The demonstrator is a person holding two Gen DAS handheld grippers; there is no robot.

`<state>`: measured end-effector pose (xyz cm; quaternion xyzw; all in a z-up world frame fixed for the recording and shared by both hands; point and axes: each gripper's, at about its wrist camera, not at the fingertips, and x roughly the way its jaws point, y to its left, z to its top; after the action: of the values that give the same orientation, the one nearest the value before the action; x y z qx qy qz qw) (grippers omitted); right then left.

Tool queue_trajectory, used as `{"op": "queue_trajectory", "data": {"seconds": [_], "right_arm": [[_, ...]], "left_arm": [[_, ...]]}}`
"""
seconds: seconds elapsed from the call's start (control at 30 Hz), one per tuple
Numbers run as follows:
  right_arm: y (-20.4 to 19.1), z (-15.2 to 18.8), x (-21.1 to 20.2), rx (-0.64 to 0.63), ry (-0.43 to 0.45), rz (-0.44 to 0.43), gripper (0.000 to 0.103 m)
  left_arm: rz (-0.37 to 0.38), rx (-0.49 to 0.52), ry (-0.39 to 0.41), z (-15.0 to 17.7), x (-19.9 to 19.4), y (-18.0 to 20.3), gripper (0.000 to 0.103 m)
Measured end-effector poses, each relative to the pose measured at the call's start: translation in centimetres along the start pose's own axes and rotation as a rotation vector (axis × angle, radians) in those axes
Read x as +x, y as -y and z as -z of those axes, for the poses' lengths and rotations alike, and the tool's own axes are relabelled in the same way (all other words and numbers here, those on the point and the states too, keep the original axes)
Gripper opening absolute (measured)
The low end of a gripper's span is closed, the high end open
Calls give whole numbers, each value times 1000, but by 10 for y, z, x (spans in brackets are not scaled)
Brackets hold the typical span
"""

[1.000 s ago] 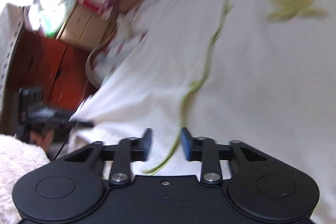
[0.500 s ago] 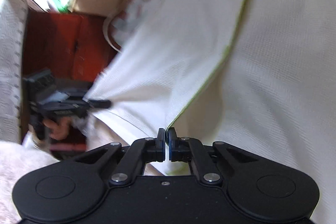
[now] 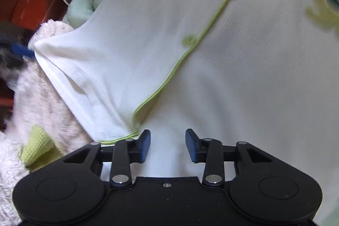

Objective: Fold clothes

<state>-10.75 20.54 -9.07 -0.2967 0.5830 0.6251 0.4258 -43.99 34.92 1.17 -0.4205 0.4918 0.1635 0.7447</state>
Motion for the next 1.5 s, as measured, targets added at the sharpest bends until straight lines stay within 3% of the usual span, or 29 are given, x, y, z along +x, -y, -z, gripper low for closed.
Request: {"op": "queue_trajectory", "data": {"seconds": [0.07,0.13,0.23,0.33,0.43,0.5,0.6,0.67,0.8,0.87,0.93,1.0,1.07,1.13,1.2,1.23,1.3,1.33,1.37,1.5], "right_arm": [[-1,-10,-19,-12,58,-7,43],[-2,-23,-40,-24,163,-19,44],[-8,-45,-62,-94,363,86,47],[-16,-72,-66,-217,527,300,48],[-23,-97,-59,-406,552,511,48],[-28,-111,-56,-508,572,567,53],[-26,-138,-54,-585,577,596,54],[-28,-162,-45,-585,589,628,54],[-18,-205,-19,-539,585,616,54],[-12,-225,-2,-513,603,596,53],[-10,-236,15,-499,633,563,53],[-10,-246,32,-488,660,527,50],[-12,-253,48,-481,679,494,48],[-16,-260,61,-485,646,457,38],[-19,-268,72,-494,588,420,20],[-21,-270,75,-498,558,404,17],[-25,-272,78,-508,520,379,15],[-27,-273,80,-510,506,369,15],[-28,-274,81,-505,489,361,15],[-42,-283,93,-521,445,327,16]], "left_arm": [[-33,-8,99,-18,-6,-7,58],[-70,-20,206,-37,-9,-16,62],[-126,-38,367,-65,-12,-29,62],[-175,-77,517,-95,-11,-47,62],[-199,-200,611,-128,9,-81,62],[-220,-280,634,-151,24,-101,62],[-173,-470,667,-179,53,-133,62],[-262,-529,702,-198,72,-145,62],[-624,-410,787,-227,105,-159,62],[-738,-339,809,-230,115,-171,62],[-769,-375,799,-233,113,-193,62],[-747,-429,817,-235,106,-214,64],[-757,-452,829,-241,106,-230,71],[-774,-441,809,-251,110,-245,72],[-761,-425,785,-259,115,-260,72],[-746,-428,795,-260,114,-265,72],[-717,-433,815,-262,113,-276,54],[-703,-436,824,-263,113,-282,21],[-688,-447,836,-263,110,-285,7],[-605,-548,922,-253,82,-296,6]]}}
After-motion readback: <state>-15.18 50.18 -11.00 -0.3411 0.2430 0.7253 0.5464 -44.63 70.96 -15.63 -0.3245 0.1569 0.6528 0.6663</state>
